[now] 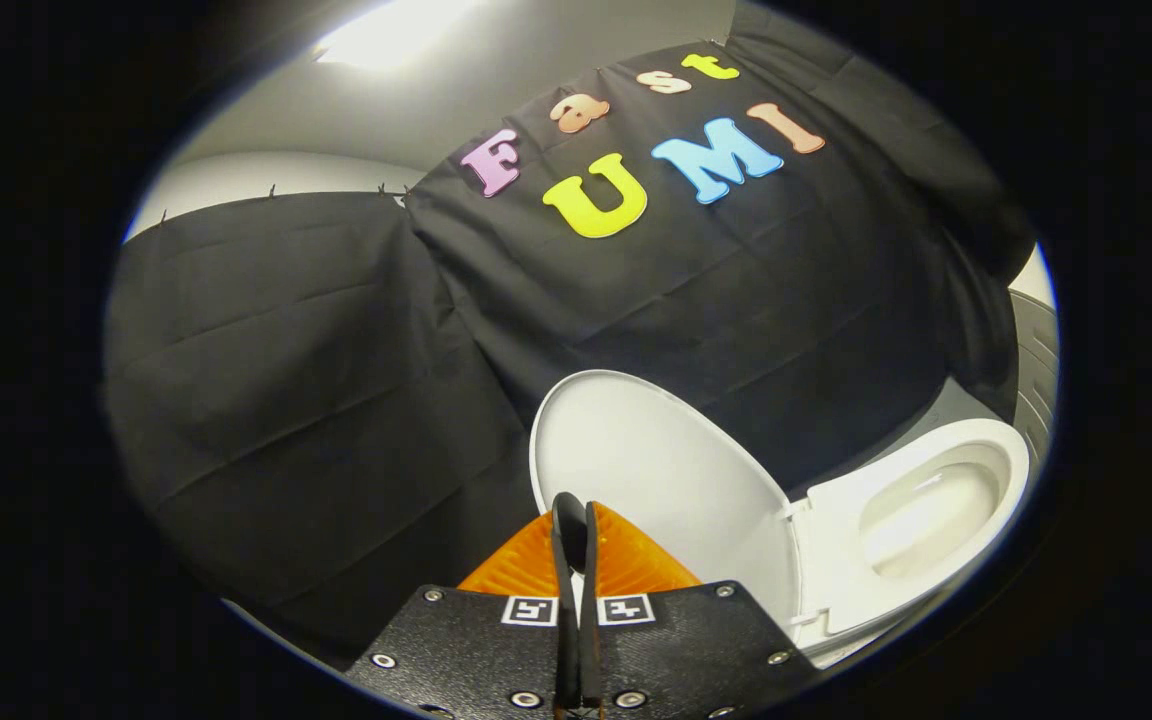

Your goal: Open the toilet lid.

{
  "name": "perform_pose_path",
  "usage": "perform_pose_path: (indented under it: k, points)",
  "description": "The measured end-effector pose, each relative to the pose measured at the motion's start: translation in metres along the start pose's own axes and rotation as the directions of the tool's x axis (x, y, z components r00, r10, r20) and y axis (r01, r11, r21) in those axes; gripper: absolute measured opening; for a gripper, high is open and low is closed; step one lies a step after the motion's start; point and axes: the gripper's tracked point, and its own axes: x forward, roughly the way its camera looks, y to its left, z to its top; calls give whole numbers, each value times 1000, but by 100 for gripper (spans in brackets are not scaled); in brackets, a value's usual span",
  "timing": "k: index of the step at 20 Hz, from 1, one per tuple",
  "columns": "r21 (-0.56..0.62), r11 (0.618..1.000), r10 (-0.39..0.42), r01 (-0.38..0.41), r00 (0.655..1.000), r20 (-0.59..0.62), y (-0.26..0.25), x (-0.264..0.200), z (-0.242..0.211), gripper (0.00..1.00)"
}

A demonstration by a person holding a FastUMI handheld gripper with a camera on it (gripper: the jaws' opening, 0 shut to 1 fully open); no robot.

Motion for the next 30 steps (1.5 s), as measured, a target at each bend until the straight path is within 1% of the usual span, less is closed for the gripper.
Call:
perform_pose_path:
  k: [4,7,8,9,10,12,14,18,21,24,27,30]
  points:
    - [-37,999,-11,12,1000,18,-1,-1,2,0]
    - [-39,999,12,-10,999,51,-3,-5,9,3]
    - [-26,999,37,-35,998,57,0,-4,9,17]
    - [-12,998,65,-64,997,36,3,0,3,31]
    - [-8,997,75,-74,997,15,1,-1,0,45]
    - [-23,996,82,-81,996,19,-3,-11,-1,74]
    - [-37,996,88,-87,995,46,-7,-21,12,95]
    - [-54,994,102,-97,991,83,-5,-47,37,95]
    - [-72,994,92,-83,988,125,-11,-73,66,95]
    - [-110,991,84,-70,988,128,-21,-99,80,95]
    - [-183,983,55,-28,988,144,-39,-128,95,95]
    - [-250,968,24,19,986,168,-59,-156,101,96]
